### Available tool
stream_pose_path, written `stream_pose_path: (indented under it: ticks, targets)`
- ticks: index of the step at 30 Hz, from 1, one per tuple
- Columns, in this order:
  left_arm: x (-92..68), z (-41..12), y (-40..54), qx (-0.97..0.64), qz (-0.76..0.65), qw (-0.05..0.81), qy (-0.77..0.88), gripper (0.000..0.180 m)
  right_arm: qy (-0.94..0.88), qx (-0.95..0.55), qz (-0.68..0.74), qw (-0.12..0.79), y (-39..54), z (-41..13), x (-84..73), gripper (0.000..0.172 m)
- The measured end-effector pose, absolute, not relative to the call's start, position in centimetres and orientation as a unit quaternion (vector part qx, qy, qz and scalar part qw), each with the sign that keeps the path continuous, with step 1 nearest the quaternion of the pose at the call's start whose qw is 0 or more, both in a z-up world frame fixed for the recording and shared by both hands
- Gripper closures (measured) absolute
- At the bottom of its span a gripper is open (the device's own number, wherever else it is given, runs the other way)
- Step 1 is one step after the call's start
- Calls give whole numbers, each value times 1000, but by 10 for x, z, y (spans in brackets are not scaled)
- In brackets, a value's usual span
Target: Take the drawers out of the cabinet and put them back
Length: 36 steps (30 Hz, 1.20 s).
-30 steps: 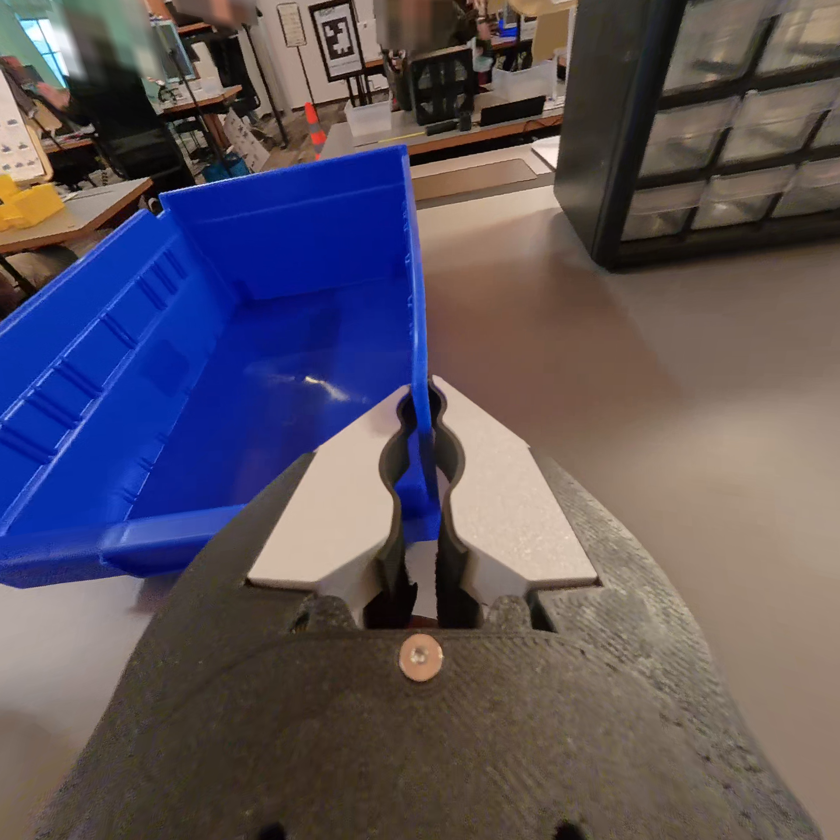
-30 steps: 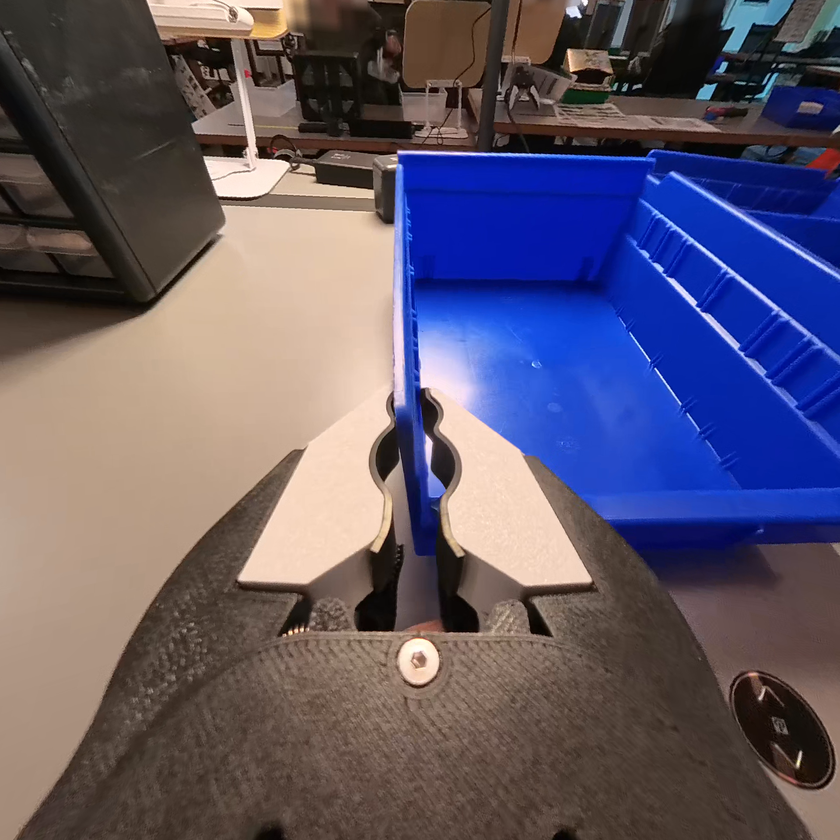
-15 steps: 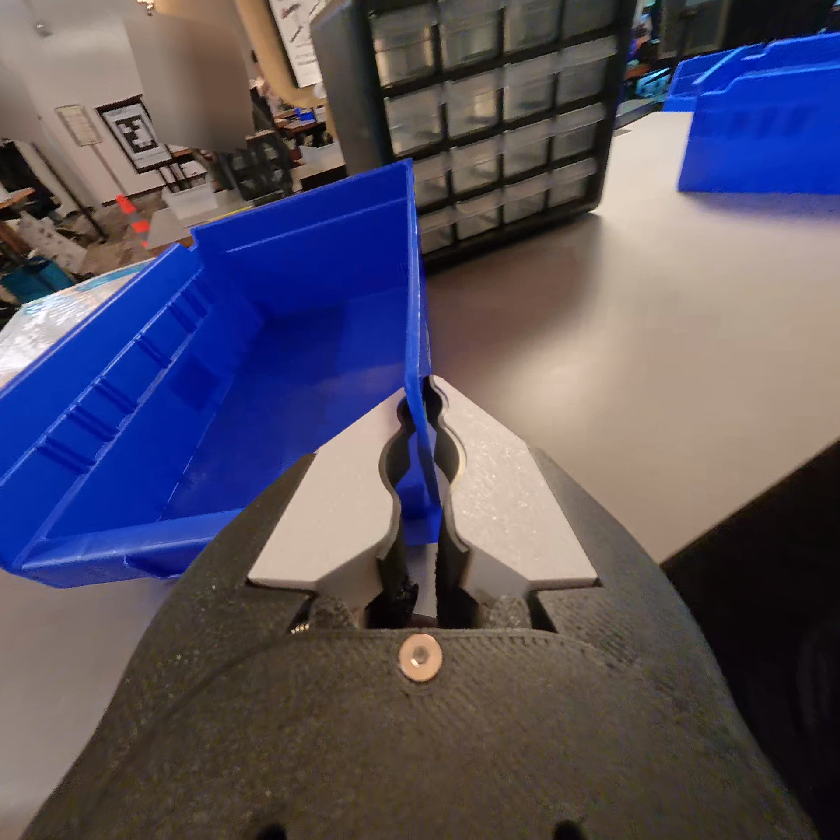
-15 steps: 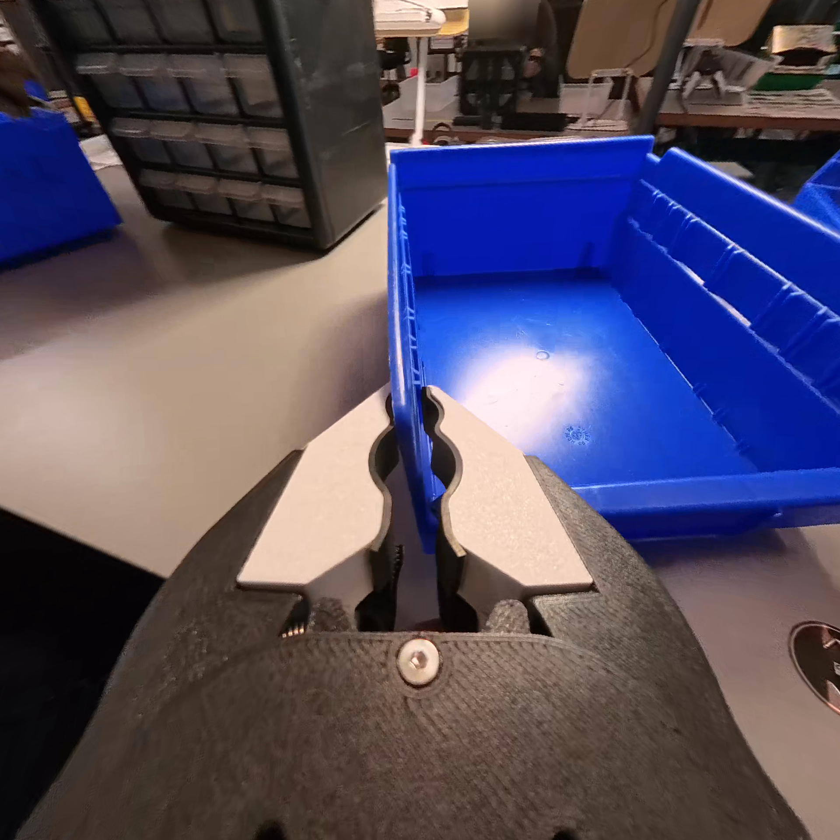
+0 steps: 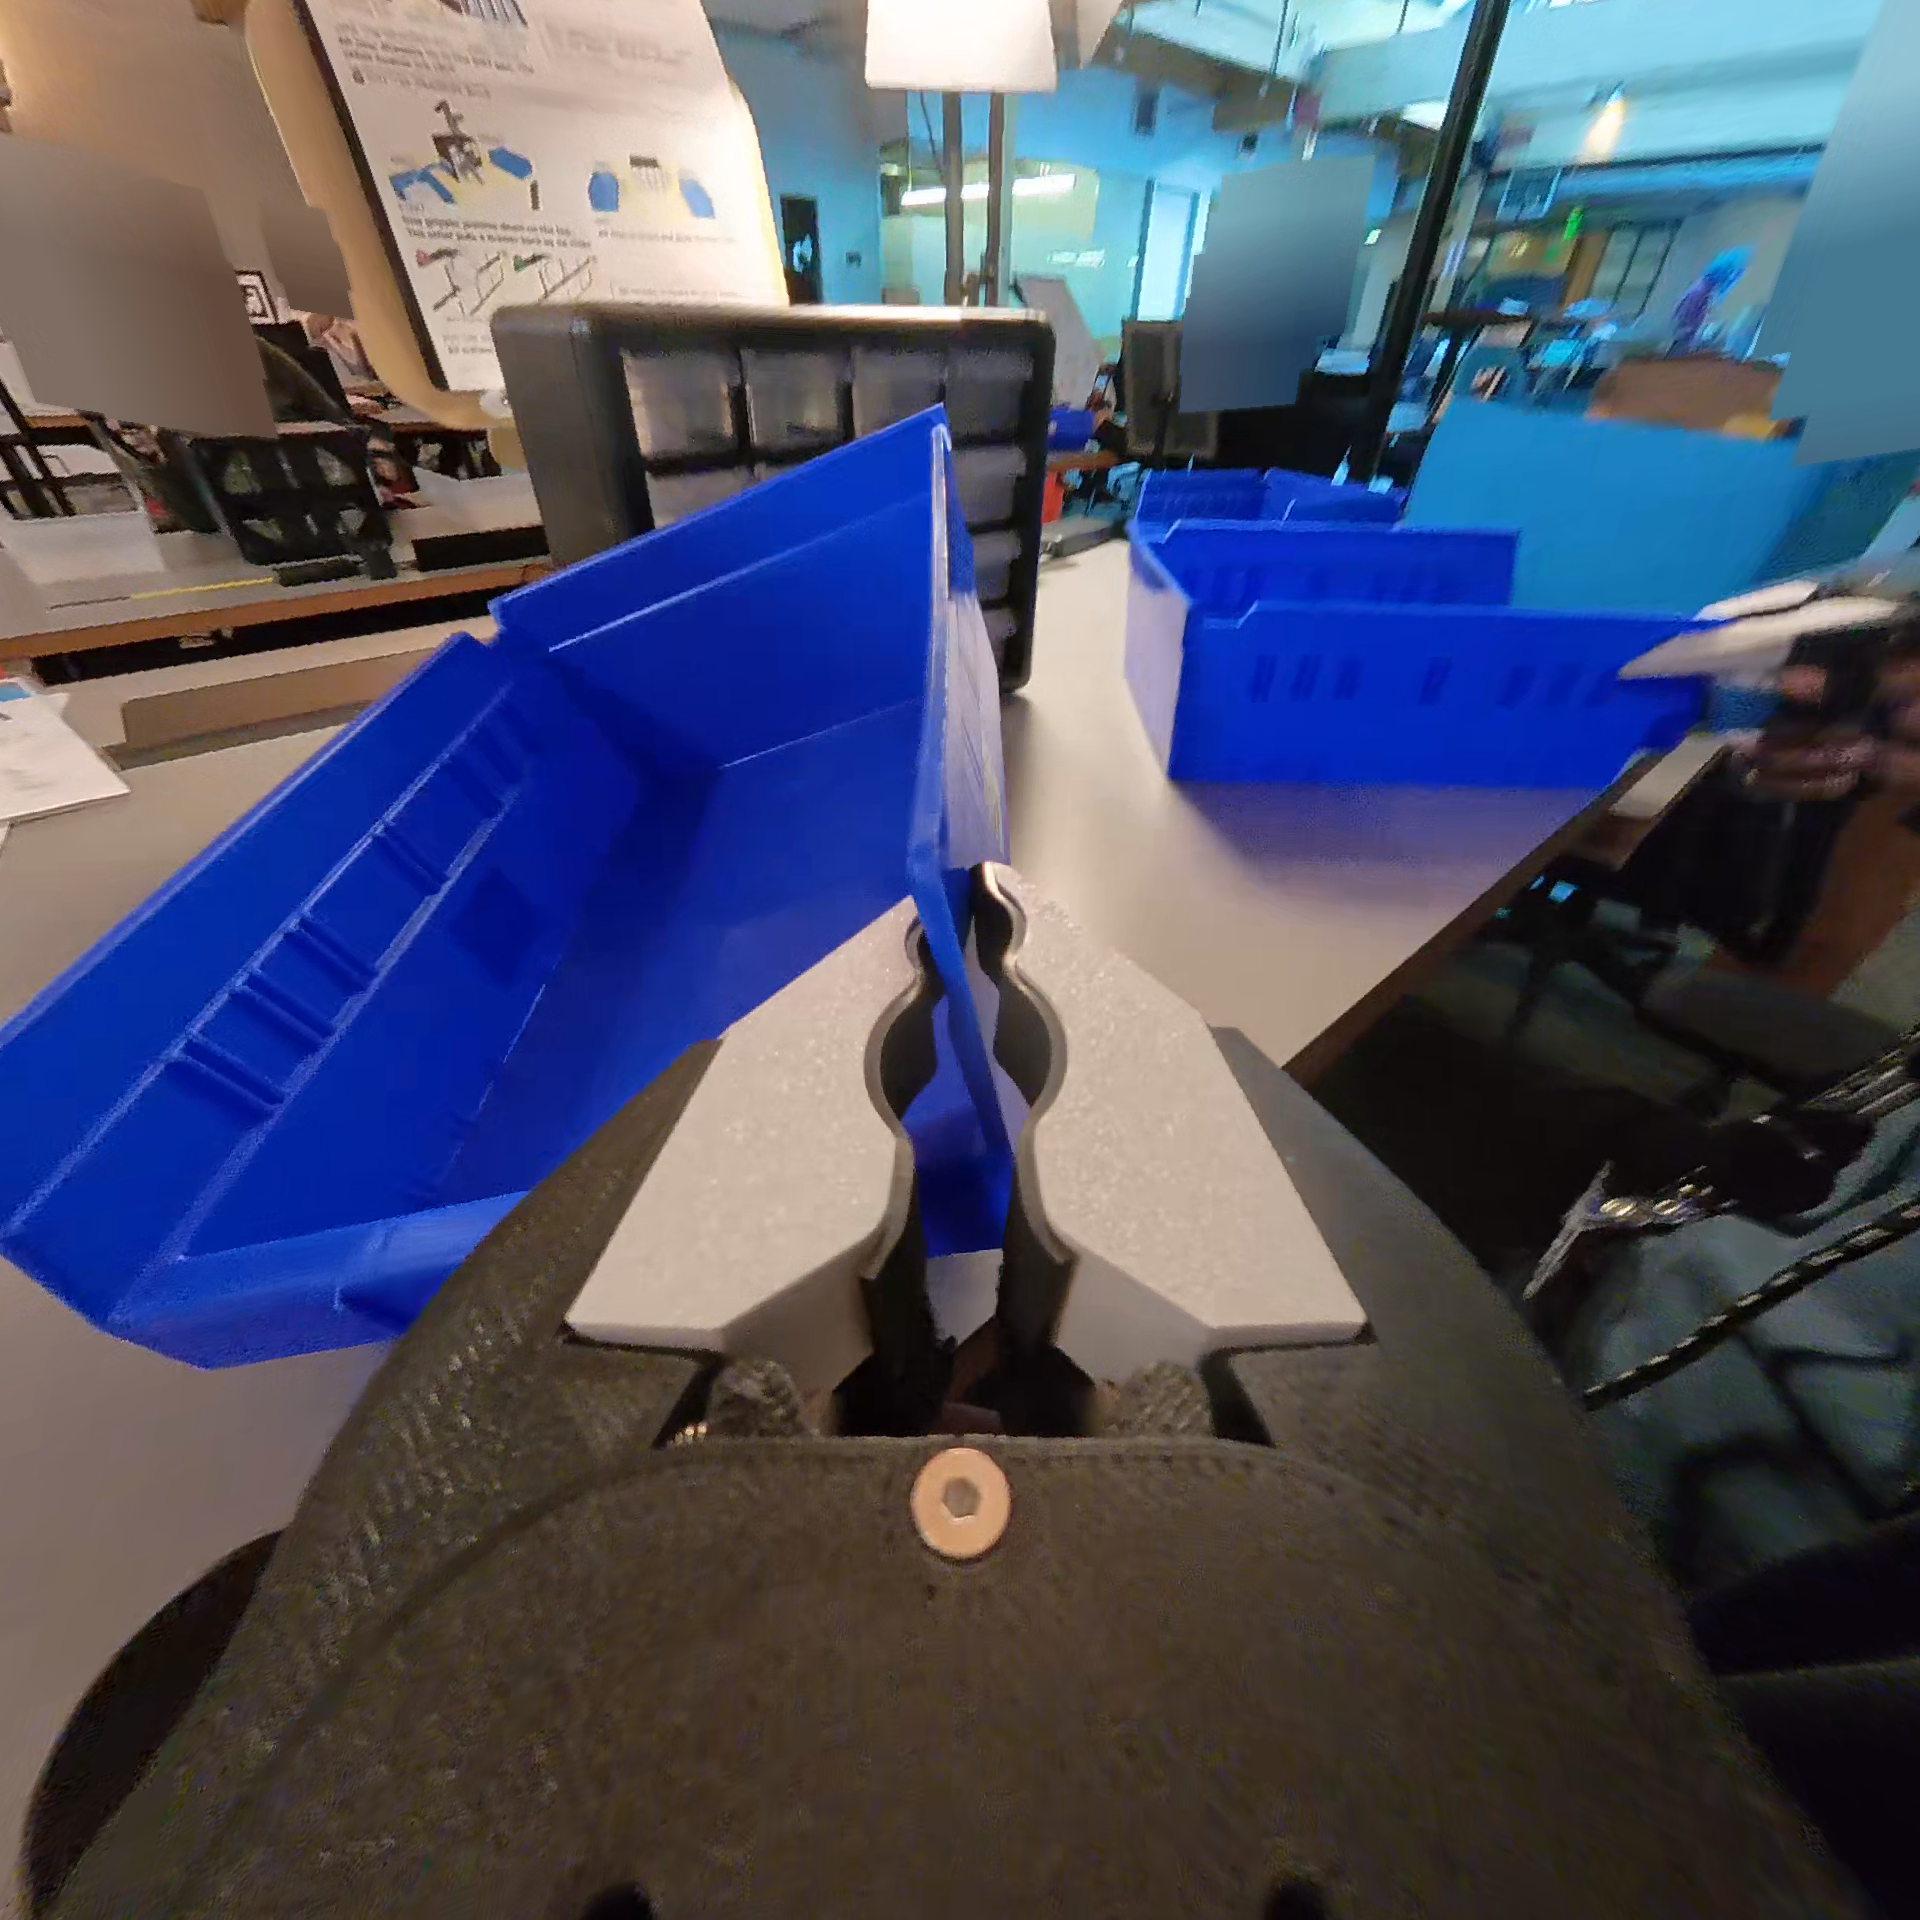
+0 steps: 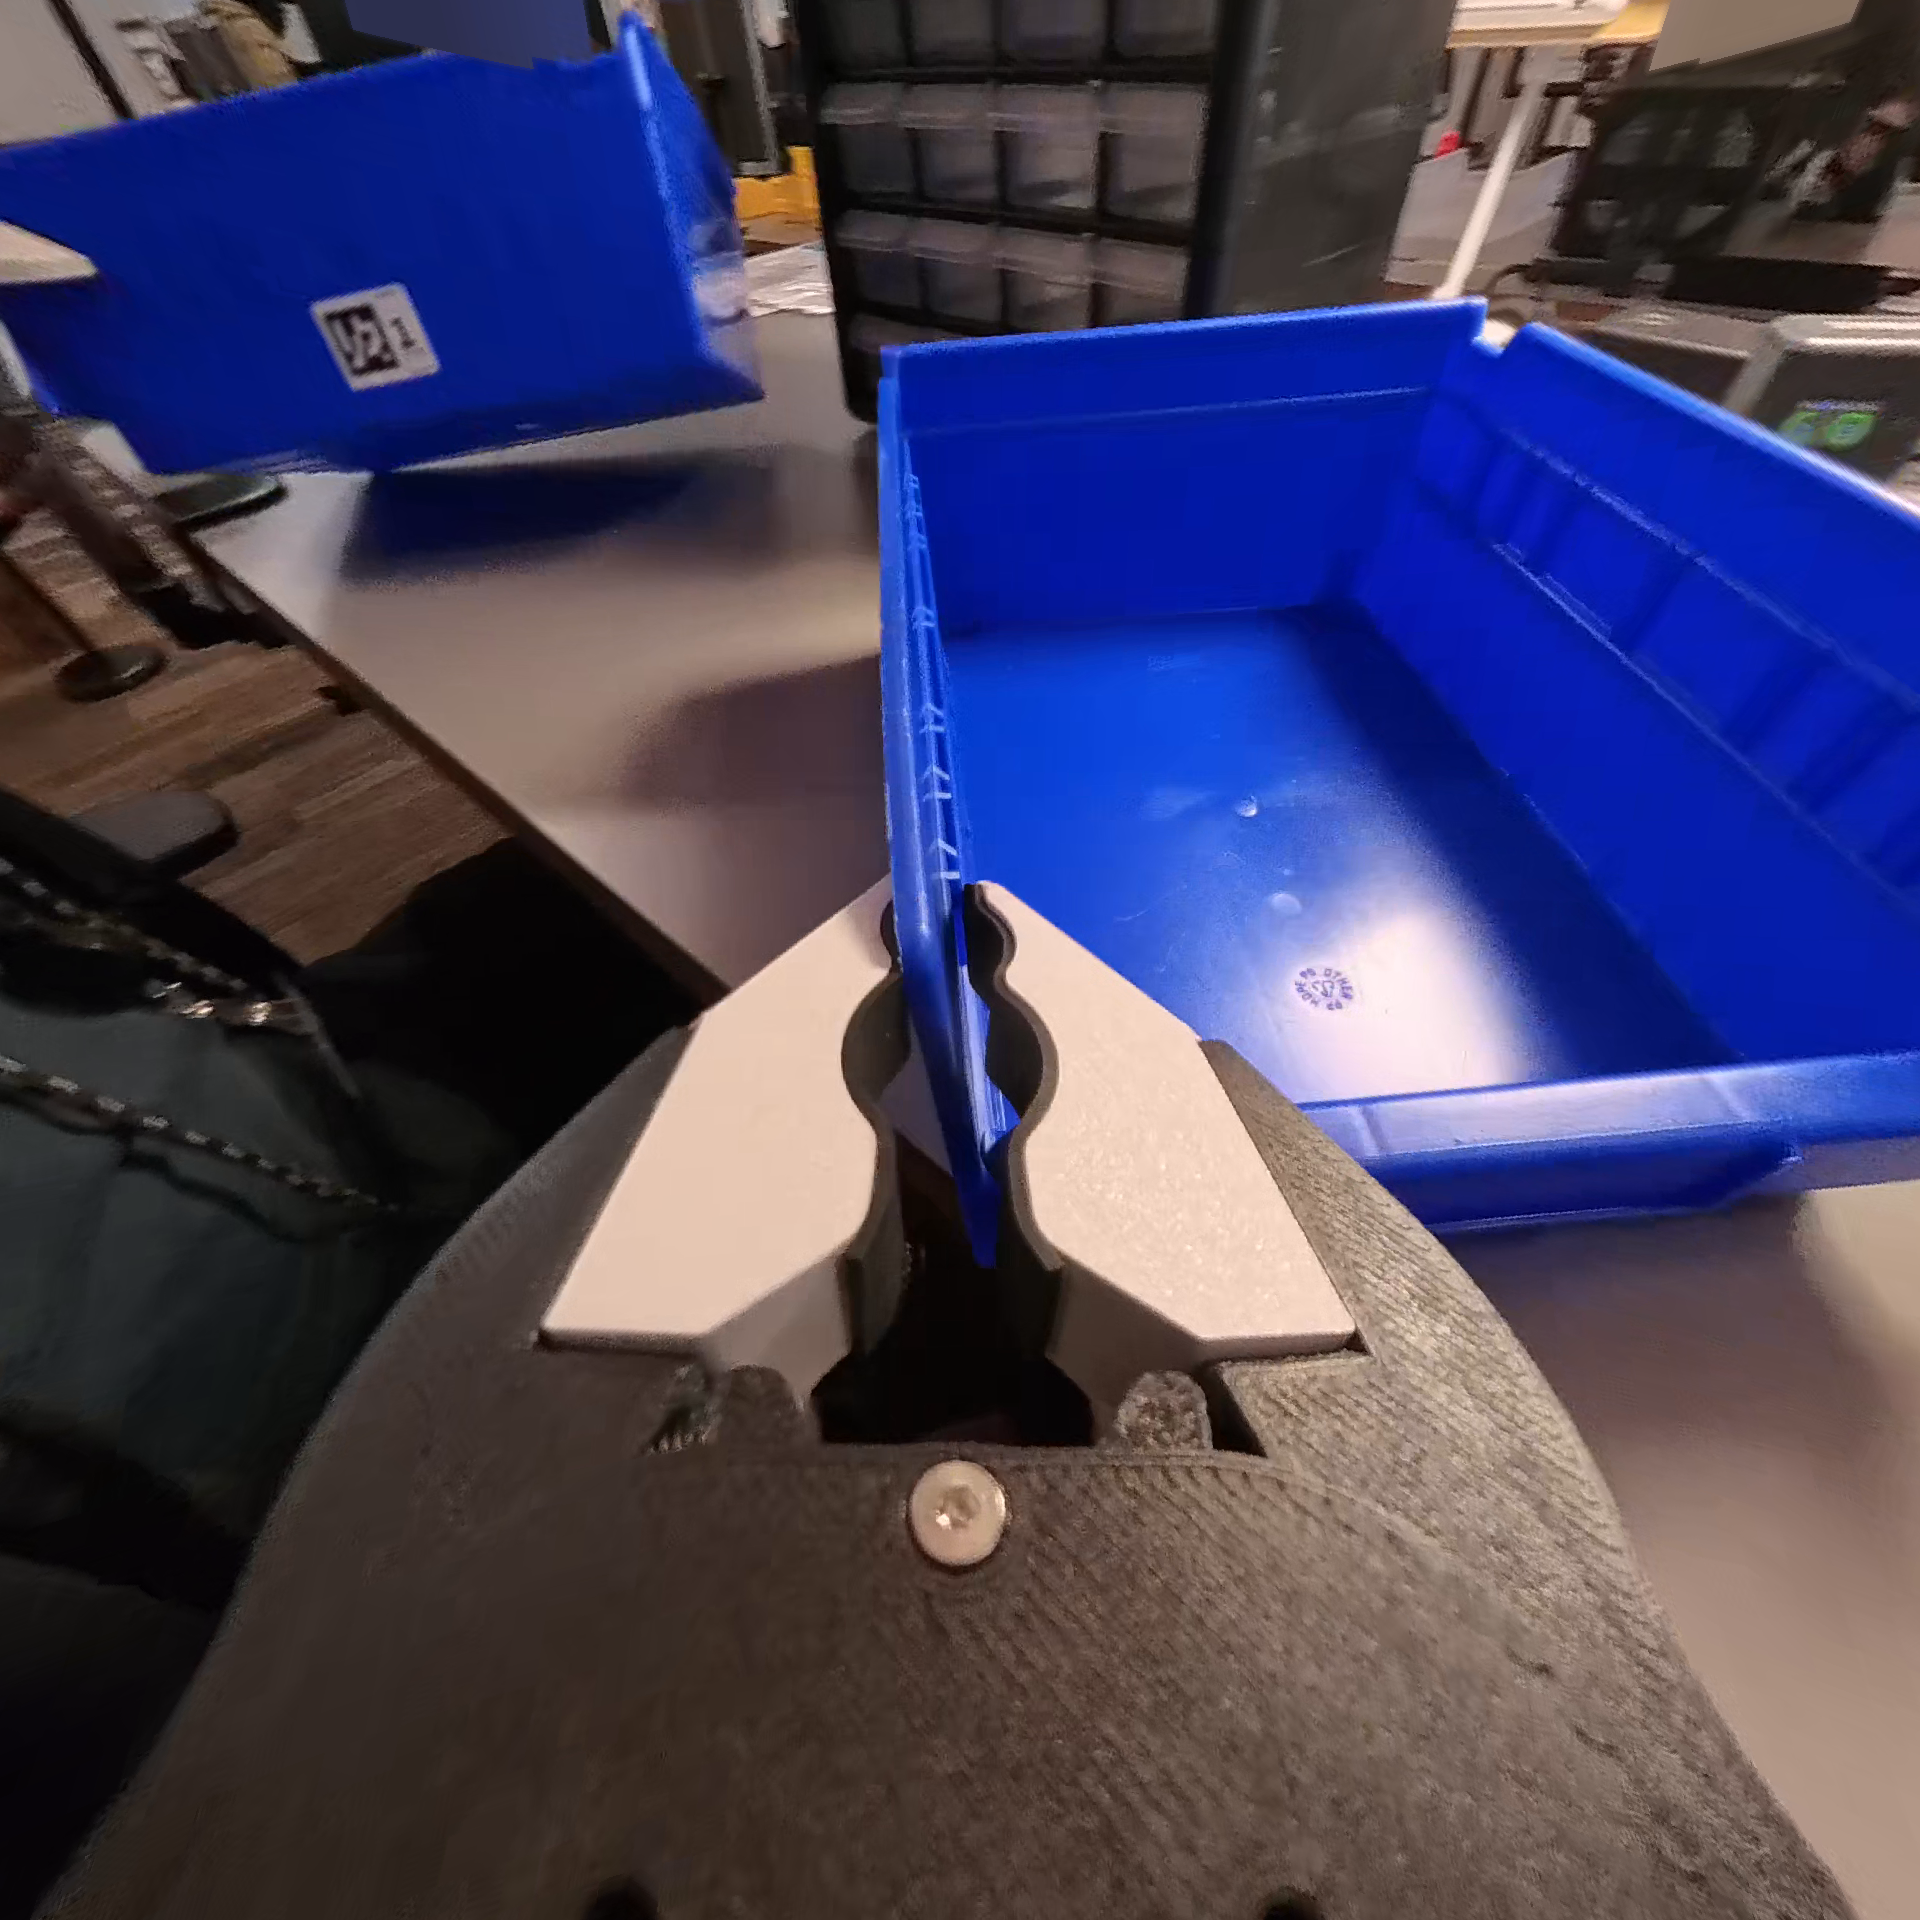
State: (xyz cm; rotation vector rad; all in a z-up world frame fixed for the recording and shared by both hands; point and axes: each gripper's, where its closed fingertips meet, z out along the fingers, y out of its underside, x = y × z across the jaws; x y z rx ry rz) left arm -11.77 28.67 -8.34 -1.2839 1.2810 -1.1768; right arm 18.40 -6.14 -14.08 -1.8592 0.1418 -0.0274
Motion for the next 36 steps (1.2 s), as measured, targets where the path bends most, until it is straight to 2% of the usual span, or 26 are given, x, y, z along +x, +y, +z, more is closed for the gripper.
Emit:
stream_pose_path:
  ticks: [10,20,30,36]
  targets:
    - [-131,-43,268,-481,-577,459,474,180,-39,-799,59,597,-35,-140,136,164]
    - [-104,-5,213,-388,-575,472,544,180,-134,-790,132,583,26,-141,89,163]
    - [-40,-15,168,-353,-503,469,635,177,-183,-780,172,573,81,-141,54,163]
    - [-14,-40,152,-342,-444,456,691,172,-175,-774,170,585,80,-139,53,160]
